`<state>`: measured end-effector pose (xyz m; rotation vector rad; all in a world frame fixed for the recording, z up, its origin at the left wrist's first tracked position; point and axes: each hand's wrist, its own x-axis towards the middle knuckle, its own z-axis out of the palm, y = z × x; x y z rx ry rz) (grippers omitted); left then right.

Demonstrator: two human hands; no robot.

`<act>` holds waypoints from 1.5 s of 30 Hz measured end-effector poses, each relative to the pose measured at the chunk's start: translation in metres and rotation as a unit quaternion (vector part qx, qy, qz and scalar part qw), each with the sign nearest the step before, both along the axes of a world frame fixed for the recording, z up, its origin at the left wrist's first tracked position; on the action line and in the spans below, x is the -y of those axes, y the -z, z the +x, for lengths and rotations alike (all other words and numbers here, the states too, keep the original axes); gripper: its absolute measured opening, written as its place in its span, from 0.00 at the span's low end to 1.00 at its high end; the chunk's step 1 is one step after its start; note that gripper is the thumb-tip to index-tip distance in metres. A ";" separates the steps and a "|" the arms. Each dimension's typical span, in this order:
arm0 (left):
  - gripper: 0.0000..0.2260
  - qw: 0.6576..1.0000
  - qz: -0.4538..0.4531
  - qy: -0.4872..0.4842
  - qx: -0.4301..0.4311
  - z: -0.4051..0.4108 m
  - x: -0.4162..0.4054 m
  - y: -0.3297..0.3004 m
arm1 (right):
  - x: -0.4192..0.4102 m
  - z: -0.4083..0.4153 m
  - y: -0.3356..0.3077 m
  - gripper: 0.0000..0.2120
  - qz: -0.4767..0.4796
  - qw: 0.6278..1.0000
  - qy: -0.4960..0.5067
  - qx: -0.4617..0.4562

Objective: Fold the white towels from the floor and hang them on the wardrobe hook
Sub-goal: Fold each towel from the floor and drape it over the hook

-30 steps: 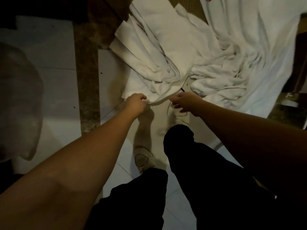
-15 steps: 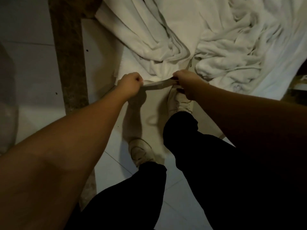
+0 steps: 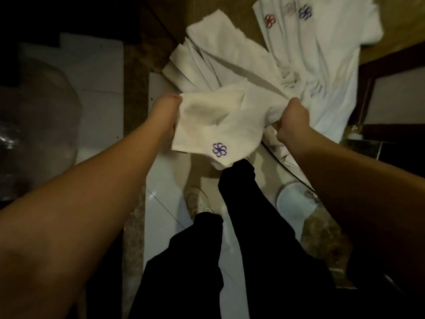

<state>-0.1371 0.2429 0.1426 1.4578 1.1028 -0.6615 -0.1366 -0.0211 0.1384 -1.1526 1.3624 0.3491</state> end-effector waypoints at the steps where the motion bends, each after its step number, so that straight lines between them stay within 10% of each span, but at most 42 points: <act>1: 0.08 0.999 -0.032 -0.039 0.003 0.001 -0.002 -0.024 | 0.003 0.004 -0.016 0.18 -0.056 0.995 -0.076 -0.014; 4: 0.07 0.993 -0.081 -0.075 0.043 0.001 -0.010 -0.092 | 0.009 0.004 -0.072 0.19 -0.151 0.945 -0.291 -0.018; 23: 0.05 0.915 -0.199 -0.130 0.327 -0.079 0.005 -0.510 | 0.000 -0.053 -0.424 0.13 0.021 0.933 -0.280 0.225; 30: 0.05 0.845 -0.232 -0.222 0.428 -0.151 0.024 -0.597 | 0.015 -0.113 -0.498 0.38 0.070 0.877 -0.390 0.272; 34: 0.06 0.819 -0.226 -0.243 0.468 -0.198 0.036 -0.626 | 0.014 -0.166 -0.545 0.37 0.057 0.820 -0.463 0.331; 38: 0.07 0.806 -0.219 -0.263 0.482 -0.247 0.048 -0.658 | -0.005 -0.215 -0.598 0.35 -0.068 0.686 -0.587 0.424; 45: 0.06 0.768 -0.230 -0.293 0.521 -0.348 0.034 -0.723 | -0.059 -0.297 -0.675 0.28 -0.194 0.572 -0.570 0.557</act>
